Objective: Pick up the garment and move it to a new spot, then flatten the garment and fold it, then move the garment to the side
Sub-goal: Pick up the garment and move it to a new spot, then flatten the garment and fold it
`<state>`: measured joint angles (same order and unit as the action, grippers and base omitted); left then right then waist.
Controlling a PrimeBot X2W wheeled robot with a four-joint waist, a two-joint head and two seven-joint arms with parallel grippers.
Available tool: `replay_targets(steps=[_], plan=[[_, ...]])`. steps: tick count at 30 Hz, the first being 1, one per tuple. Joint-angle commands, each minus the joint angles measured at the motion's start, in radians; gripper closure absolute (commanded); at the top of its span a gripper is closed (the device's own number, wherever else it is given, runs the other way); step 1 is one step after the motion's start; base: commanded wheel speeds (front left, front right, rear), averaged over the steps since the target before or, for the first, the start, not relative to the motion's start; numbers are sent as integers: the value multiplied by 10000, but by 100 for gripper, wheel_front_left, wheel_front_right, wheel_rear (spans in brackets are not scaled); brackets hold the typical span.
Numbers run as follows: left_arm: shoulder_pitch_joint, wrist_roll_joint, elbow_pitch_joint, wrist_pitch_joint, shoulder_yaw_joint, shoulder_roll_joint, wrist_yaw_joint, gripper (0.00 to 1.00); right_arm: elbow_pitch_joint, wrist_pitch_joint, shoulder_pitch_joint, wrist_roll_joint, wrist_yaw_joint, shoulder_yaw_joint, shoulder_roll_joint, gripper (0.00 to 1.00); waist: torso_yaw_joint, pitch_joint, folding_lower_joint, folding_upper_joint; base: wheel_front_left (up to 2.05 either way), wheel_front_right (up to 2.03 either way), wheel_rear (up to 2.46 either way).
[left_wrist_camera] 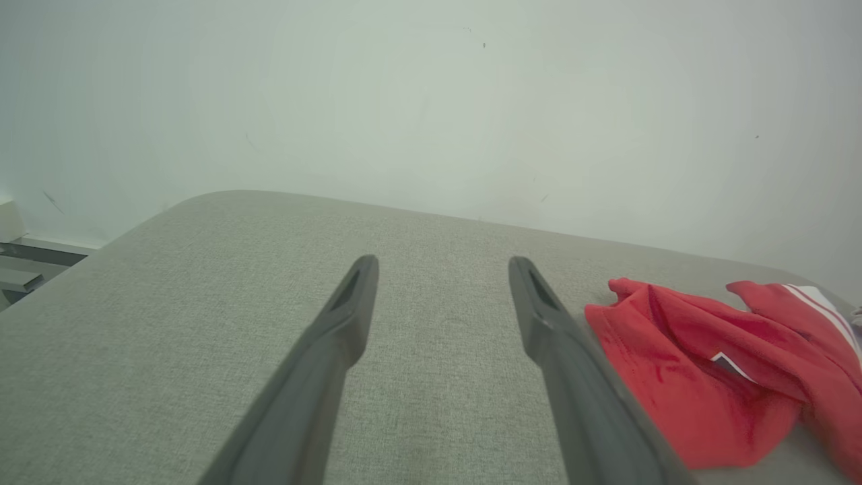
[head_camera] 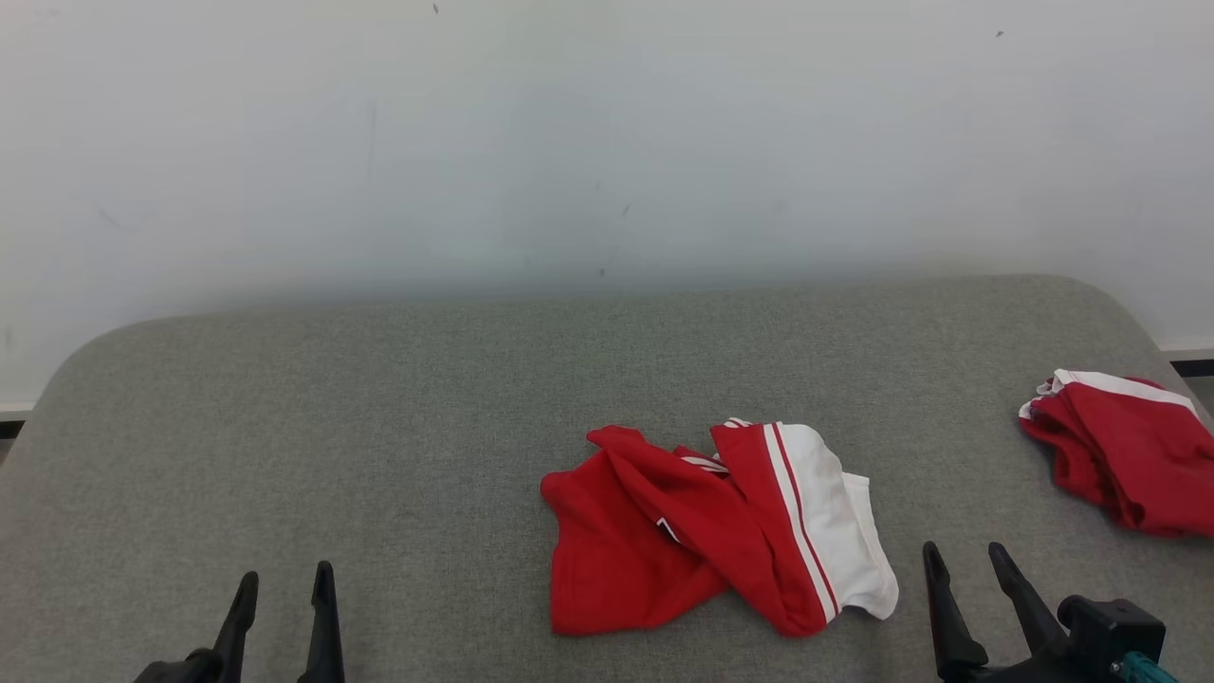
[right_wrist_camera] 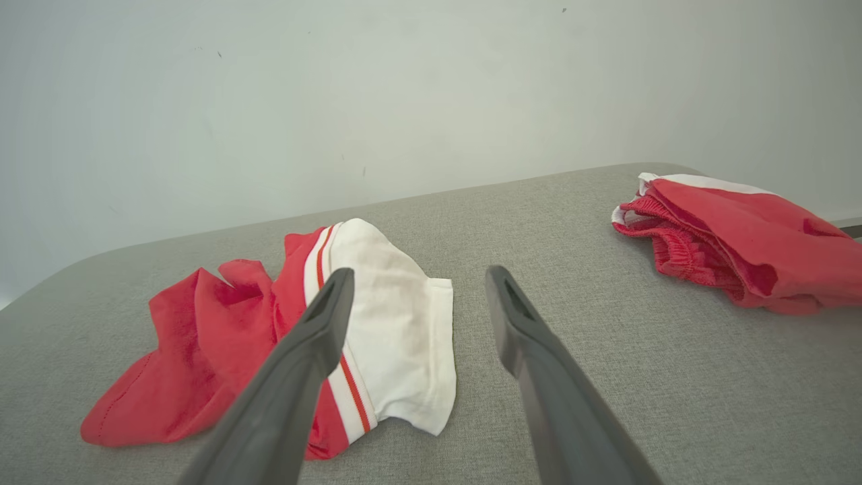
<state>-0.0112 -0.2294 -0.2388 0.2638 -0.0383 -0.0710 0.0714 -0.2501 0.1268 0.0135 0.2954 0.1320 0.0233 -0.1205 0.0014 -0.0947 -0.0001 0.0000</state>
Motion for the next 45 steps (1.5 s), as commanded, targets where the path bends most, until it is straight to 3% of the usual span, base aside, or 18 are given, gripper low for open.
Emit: replay_targets(steps=[1, 22, 39, 42, 45], plan=[[-152, 97, 85, 7, -91, 46, 63, 0, -23, 50, 93, -66, -28, -21, 35, 0, -7, 5, 1, 0, 0, 0, 0], [-56, 426, 31, 7, -299, 205, 286, 0, 153, -90, -102, -246, -28, 169, 0, 0, -24, 170, 1, 0, 0, 0, 0], [-14, 193, -31, 7, -7, 208, 174, 0, 101, -159, -76, -96, -28, 226, 28, 0, -31, 310, 1, 0, 0, 0, 0], [27, 189, -6, 7, 54, 206, 171, 0, -102, -499, -129, 34, -28, 90, 23, 0, -26, 348, 1, 0, 0, 0, 0], [48, 211, 48, 7, 129, 207, 157, 0, -582, -1567, -479, 191, -26, -14, -13, 0, -14, 406, 1, 0, 0, 0, 0]])
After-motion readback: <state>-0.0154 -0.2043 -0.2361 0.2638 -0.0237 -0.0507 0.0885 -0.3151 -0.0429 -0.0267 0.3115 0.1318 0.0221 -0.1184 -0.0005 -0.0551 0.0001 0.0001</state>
